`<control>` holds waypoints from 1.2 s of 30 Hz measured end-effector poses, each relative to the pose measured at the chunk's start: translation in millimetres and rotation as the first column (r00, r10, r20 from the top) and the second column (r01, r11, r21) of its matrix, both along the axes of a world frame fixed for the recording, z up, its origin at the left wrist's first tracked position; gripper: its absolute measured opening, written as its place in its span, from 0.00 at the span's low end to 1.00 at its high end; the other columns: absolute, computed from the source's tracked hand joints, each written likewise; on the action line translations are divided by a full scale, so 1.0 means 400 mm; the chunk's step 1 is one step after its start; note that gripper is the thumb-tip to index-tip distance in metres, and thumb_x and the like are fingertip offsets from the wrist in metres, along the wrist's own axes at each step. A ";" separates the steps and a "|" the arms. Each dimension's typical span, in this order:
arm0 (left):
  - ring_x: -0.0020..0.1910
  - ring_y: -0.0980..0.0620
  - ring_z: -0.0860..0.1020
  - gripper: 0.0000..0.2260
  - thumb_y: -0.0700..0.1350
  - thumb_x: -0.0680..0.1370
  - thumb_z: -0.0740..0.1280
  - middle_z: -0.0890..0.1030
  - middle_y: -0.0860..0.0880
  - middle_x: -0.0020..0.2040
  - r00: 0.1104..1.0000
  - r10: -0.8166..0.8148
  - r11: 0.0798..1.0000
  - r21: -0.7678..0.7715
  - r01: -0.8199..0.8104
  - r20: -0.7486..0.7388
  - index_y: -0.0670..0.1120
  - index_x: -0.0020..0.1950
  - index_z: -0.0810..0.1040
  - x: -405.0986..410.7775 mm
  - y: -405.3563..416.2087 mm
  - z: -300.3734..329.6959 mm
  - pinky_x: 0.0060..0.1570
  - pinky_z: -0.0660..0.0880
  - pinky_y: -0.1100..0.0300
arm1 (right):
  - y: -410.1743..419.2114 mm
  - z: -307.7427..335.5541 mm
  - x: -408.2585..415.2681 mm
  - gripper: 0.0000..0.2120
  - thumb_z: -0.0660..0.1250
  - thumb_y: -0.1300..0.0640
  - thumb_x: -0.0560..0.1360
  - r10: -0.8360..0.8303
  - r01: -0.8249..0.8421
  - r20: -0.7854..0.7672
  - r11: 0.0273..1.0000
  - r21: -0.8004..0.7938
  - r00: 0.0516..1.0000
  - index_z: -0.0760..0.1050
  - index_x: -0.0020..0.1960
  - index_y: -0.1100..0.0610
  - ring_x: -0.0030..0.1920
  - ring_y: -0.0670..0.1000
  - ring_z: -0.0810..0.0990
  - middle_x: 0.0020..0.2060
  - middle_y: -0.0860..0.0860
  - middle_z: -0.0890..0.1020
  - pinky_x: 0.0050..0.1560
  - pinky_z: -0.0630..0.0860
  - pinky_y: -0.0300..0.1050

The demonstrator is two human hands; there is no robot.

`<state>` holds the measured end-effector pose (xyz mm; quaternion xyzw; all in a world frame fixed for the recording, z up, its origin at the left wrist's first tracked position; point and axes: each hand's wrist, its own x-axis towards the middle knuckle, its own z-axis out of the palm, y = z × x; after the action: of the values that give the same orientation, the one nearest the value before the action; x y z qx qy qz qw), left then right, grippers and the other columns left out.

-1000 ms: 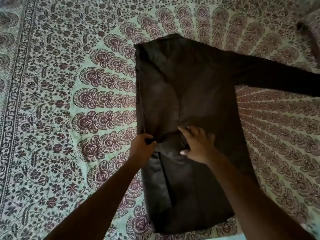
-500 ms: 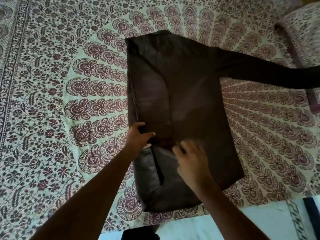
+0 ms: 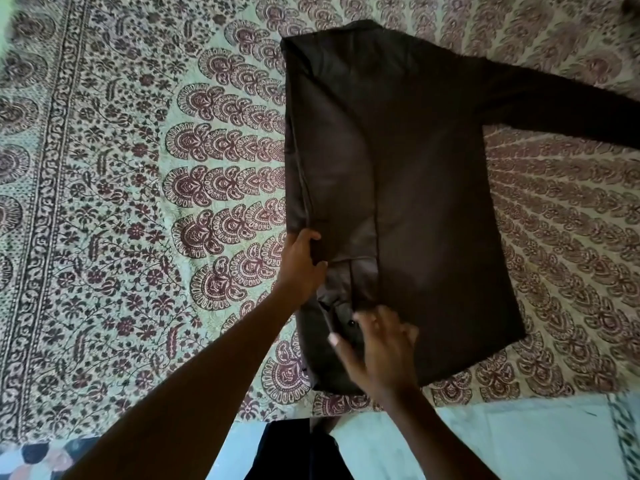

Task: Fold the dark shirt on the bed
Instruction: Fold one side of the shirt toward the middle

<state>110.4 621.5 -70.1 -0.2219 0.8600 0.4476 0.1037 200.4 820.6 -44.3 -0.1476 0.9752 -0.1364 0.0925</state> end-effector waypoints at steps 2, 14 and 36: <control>0.54 0.39 0.78 0.25 0.33 0.70 0.74 0.76 0.38 0.58 1.000 -0.002 1.000 -0.019 0.002 0.016 0.42 0.65 0.75 0.016 0.006 -0.006 0.51 0.75 0.56 | 0.011 -0.019 -0.036 0.19 0.63 0.37 0.77 -0.250 0.252 0.027 0.965 -0.074 0.968 0.75 0.55 0.52 0.53 0.58 0.77 0.51 0.53 0.77 0.49 0.74 0.55; 0.53 0.46 0.79 0.25 0.32 0.71 0.71 0.75 0.43 0.62 0.998 0.043 0.998 0.037 -0.042 -0.039 0.47 0.67 0.74 -0.002 -0.007 -0.021 0.53 0.80 0.57 | 0.034 -0.033 -0.263 0.16 0.81 0.46 0.68 -0.342 0.447 0.516 0.890 -0.092 0.786 0.78 0.41 0.54 0.35 0.38 0.78 0.31 0.44 0.81 0.31 0.70 0.29; 0.54 0.48 0.82 0.14 0.40 0.78 0.71 0.84 0.46 0.57 0.927 0.244 0.967 0.003 -0.254 -0.283 0.47 0.64 0.80 -0.854 -0.341 -0.038 0.54 0.79 0.56 | -0.314 -0.076 -1.089 0.15 0.80 0.53 0.71 -0.211 0.311 0.295 0.883 -0.352 0.932 0.84 0.55 0.58 0.44 0.46 0.80 0.39 0.48 0.82 0.39 0.71 0.29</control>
<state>-231.3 485.3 -85.3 -0.2651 0.8383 0.4694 -0.0810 -235.1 694.9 -74.7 -0.0113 0.9194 -0.3579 0.1627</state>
